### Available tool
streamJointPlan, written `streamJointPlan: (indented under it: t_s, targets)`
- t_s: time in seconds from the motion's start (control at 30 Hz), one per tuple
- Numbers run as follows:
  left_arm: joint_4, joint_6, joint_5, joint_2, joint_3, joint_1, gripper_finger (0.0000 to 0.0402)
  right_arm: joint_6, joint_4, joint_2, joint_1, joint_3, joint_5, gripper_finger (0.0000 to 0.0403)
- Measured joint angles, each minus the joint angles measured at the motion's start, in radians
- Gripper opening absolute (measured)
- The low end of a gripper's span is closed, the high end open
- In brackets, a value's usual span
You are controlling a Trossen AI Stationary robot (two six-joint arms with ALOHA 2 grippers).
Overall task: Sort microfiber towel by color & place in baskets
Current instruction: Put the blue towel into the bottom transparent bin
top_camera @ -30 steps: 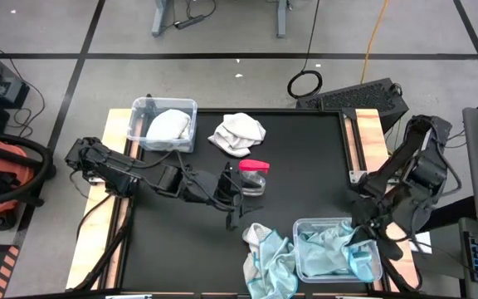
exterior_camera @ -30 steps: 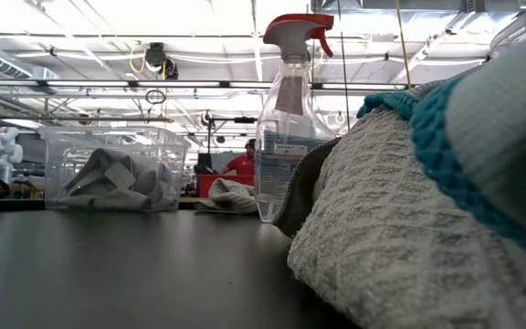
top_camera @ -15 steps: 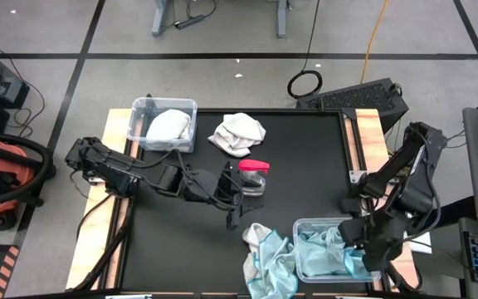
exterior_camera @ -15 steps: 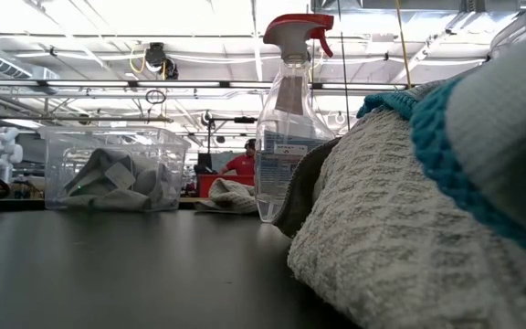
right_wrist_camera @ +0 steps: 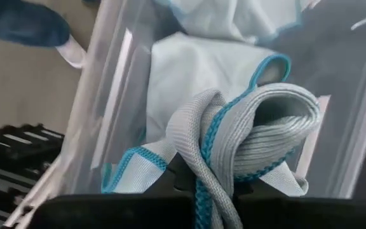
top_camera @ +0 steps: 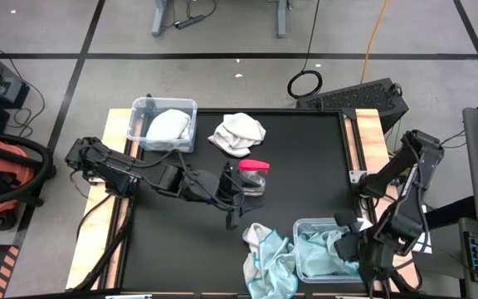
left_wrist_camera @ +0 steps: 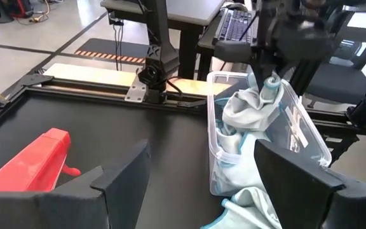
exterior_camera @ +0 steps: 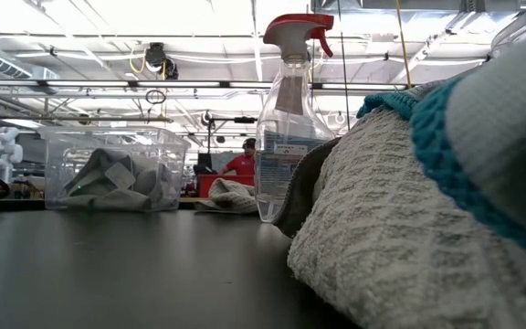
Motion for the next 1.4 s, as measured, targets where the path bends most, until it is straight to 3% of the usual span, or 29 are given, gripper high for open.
streamJointPlan:
  t_s: [0.7,1.07,1.4]
  targets:
    - [-0.024,0.003,0.000,0.000,0.000,0.003,0.0286,0.011,0.142,0.140,0.019,-0.136,-0.003,0.0013]
    - [-0.023,0.003,0.000,0.000,0.000,0.003,0.0286,0.043,0.321,0.138,0.019,-0.247,-0.063,0.0013]
    - [-0.023,0.002,0.000,0.000,0.000,0.003,0.0286,0.077,0.320,0.129,0.017,-0.259,-0.058,0.0041]
